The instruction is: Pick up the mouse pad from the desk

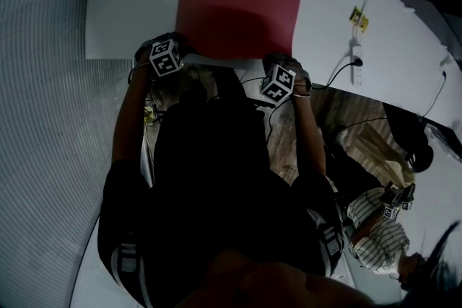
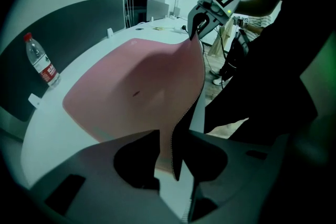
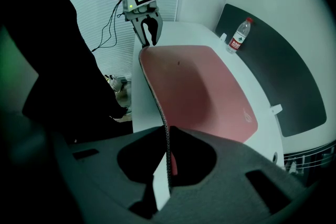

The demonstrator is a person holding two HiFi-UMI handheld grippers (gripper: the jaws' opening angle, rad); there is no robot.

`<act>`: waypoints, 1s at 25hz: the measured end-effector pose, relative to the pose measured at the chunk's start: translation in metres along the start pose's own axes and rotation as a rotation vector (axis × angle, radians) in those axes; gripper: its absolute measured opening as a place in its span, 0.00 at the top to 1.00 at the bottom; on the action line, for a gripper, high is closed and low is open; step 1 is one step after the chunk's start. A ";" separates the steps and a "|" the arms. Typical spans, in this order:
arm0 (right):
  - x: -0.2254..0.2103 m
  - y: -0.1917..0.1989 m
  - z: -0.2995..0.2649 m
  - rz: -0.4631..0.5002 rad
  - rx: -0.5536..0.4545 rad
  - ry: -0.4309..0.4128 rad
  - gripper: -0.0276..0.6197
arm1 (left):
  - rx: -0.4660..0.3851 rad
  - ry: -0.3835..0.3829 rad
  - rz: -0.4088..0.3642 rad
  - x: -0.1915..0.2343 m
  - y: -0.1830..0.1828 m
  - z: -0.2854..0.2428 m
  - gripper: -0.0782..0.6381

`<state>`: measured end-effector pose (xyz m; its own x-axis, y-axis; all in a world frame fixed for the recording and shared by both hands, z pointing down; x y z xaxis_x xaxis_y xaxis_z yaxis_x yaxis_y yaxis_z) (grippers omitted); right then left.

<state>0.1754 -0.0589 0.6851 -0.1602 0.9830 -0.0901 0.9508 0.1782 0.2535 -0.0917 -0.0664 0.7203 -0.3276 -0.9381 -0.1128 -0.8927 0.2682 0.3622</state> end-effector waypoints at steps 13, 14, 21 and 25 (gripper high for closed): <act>0.003 -0.002 0.001 -0.026 -0.017 -0.014 0.94 | 0.013 0.140 -0.023 -0.046 0.019 -0.009 0.86; 0.003 -0.002 0.000 -0.028 -0.016 -0.014 0.94 | 0.008 0.132 -0.025 -0.046 0.019 -0.009 0.86; 0.001 -0.002 0.005 -0.027 -0.010 0.014 0.94 | -0.023 0.074 -0.015 -0.041 0.015 0.000 0.87; -0.004 -0.006 0.009 -0.028 -0.017 0.033 0.94 | -0.052 0.005 -0.011 -0.034 0.012 0.007 0.87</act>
<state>0.1731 -0.0640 0.6754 -0.1957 0.9785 -0.0654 0.9412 0.2061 0.2676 -0.0937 -0.0294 0.7217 -0.3158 -0.9421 -0.1126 -0.8792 0.2459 0.4081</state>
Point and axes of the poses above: the fingertips, and each gripper's own axes: z backward along the fingers, x to its left, y out of its underside, the point moved 4 cm from there along z, backward along the fingers, and after that the axes turned 13 degrees about -y, right-handed, at the moved point
